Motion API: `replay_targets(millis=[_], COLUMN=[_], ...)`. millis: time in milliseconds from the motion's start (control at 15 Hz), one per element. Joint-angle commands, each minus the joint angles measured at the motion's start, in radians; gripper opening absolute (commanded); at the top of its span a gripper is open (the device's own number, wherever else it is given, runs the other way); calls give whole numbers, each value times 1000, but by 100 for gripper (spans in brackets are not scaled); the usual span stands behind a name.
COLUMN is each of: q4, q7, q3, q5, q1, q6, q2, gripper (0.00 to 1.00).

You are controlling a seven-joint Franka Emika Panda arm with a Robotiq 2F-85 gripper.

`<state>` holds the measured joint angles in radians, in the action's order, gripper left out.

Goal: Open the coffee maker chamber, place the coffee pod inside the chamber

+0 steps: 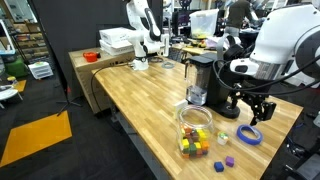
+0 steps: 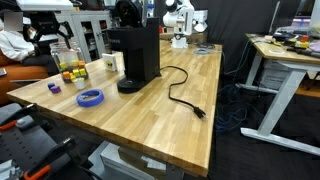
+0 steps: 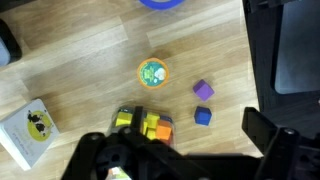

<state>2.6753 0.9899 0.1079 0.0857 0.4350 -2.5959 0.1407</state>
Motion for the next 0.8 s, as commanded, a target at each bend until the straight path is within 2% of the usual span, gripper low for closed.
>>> replay_targets(millis=[0, 333, 733], q4=[-47, -114, -158], q7=[-14, 1, -67], q3=[31, 61, 108], q5=[-30, 6, -44], q1=[-65, -104, -159], q6=[-9, -24, -64], q2=[-73, -207, -330], gripper=[100, 100, 100])
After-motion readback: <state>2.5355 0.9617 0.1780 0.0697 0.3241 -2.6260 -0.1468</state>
